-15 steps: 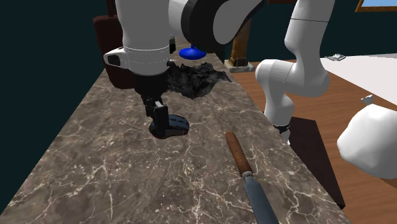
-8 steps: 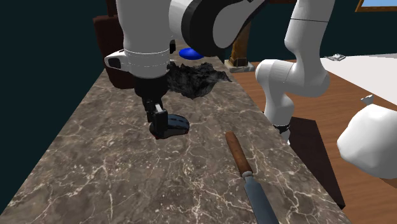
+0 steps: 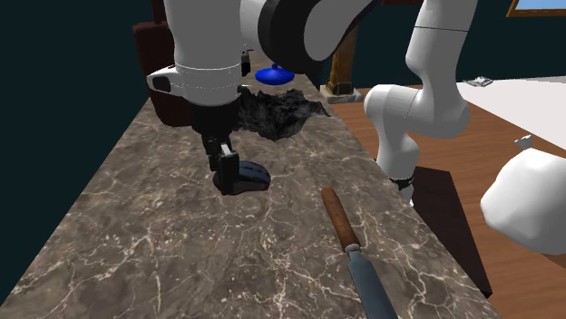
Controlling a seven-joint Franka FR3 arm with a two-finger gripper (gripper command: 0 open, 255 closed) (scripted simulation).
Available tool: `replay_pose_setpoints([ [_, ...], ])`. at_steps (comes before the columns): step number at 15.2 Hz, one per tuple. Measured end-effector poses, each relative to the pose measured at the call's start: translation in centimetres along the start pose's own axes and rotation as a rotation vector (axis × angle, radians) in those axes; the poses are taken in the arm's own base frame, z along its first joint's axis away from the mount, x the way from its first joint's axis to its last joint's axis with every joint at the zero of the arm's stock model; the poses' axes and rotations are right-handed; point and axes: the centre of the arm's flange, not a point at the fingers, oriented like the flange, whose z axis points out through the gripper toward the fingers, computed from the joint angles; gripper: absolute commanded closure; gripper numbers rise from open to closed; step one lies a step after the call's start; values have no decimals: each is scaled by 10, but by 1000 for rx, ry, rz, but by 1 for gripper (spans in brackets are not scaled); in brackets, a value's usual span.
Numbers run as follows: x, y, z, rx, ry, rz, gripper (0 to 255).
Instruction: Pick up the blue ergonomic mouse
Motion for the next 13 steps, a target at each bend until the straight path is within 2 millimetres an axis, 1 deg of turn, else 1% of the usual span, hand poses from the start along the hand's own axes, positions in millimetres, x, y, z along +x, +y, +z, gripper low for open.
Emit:
replay_pose_setpoints([
  [13, 3, 3, -66, 0, 0, 0, 255],
])
